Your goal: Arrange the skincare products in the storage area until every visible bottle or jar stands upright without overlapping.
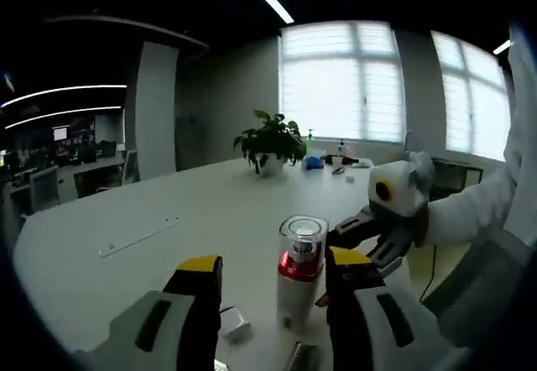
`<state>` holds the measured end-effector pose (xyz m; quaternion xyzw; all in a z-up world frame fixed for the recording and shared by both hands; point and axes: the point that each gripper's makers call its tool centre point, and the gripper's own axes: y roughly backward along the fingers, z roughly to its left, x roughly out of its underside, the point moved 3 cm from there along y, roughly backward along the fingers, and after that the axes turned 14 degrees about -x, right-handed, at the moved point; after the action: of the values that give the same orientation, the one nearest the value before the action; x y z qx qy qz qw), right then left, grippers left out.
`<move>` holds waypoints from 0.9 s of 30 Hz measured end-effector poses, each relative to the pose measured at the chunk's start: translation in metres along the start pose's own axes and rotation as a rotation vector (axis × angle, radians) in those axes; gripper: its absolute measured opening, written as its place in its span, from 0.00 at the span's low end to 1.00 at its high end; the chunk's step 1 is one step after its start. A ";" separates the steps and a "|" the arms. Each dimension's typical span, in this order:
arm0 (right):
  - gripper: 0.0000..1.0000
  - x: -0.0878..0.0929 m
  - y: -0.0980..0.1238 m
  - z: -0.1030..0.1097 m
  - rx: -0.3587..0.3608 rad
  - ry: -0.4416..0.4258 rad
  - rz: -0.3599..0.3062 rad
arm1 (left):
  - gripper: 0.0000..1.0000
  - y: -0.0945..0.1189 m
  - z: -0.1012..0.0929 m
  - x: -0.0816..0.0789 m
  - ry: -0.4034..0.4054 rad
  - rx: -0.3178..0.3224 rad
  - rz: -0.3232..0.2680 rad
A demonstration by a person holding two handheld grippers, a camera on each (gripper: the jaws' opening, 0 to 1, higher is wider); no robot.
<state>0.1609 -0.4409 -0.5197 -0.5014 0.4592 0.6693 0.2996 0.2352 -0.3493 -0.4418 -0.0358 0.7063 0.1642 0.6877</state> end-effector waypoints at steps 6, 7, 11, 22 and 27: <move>0.47 -0.015 0.020 0.010 0.028 -0.004 -0.037 | 0.58 0.034 0.022 0.005 -0.015 -0.074 0.028; 0.49 -0.018 0.023 0.012 0.037 0.000 -0.034 | 0.59 0.042 0.025 0.005 -0.021 -0.085 0.030; 0.53 -0.034 0.035 0.023 0.048 0.007 -0.054 | 0.64 0.071 0.036 0.000 -0.003 -0.132 0.019; 0.69 -0.057 0.050 0.049 0.023 0.039 -0.033 | 0.79 0.121 0.072 0.000 -0.039 -0.270 0.068; 0.72 -0.059 0.056 0.054 0.026 0.049 -0.017 | 0.81 0.141 0.081 0.004 -0.055 -0.318 0.110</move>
<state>0.1106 -0.4105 -0.4423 -0.5178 0.4707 0.6480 0.3005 0.2739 -0.1932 -0.4200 -0.1009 0.6533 0.3123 0.6823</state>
